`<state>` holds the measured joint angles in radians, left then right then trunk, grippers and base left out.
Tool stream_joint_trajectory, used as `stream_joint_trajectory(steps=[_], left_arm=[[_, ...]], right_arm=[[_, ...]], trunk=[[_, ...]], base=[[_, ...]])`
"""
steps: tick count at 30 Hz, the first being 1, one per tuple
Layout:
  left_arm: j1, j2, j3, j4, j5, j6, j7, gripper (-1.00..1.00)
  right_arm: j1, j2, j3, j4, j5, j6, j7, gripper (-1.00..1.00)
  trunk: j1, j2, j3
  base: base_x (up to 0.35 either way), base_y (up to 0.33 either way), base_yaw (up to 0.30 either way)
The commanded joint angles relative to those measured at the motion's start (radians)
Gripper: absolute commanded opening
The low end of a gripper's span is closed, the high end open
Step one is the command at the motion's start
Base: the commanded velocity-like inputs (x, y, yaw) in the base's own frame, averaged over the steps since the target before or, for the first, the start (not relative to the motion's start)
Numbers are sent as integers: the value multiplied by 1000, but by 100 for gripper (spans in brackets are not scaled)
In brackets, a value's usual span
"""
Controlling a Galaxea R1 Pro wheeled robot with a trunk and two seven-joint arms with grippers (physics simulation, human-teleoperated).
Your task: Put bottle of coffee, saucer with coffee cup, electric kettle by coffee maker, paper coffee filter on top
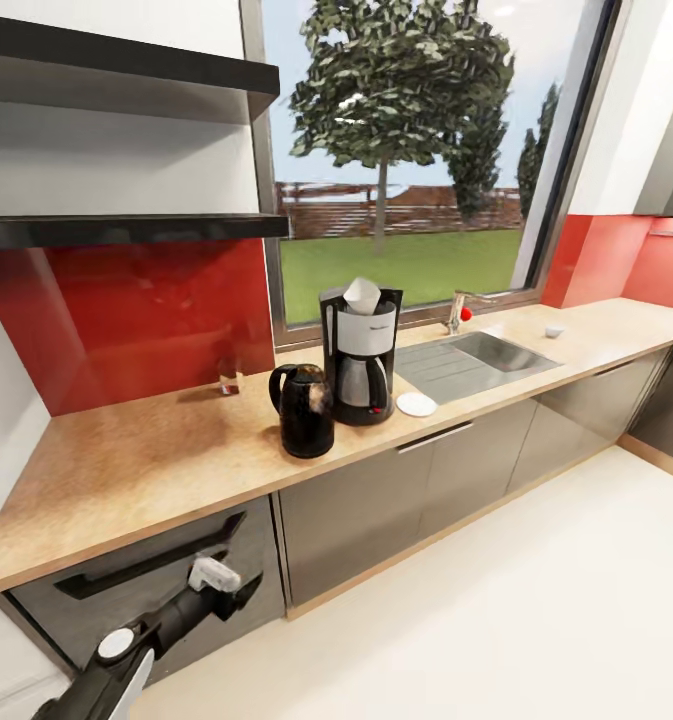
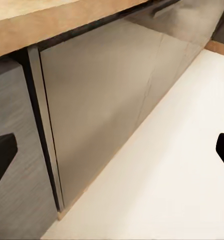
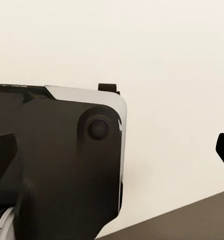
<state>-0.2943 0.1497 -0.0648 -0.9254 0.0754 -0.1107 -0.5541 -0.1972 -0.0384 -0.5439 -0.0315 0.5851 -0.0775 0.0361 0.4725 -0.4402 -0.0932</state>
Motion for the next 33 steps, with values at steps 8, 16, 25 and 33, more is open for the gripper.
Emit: stream_joint_trajectory(steps=[8, 16, 25, 33], left_arm=[[145, 3, -3, -2, 0, -2, -2, 100], [234, 12, -8, 332, -6, -13, 7, 100], [236, 2, -6, 668, -2, -51, 422, 100], [237, -1, -1, 748, 0, -47, 523, 100]], right_arm=[[-1, -1, -19, -2, -1, -5, 4, 100], [-1, 3, -43, -3, -27, -22, 9, 100], [-1, 7, -46, -4, -28, -34, 10, 100], [-1, 7, -47, -23, -105, -31, 7, 100]], trunk=[[1, -2, -2], [1, -2, -2], [1, -2, -2], [1, -2, -2]], base=[[0, 0, 0], [0, 0, 0], [0, 0, 0], [0, 0, 0]])
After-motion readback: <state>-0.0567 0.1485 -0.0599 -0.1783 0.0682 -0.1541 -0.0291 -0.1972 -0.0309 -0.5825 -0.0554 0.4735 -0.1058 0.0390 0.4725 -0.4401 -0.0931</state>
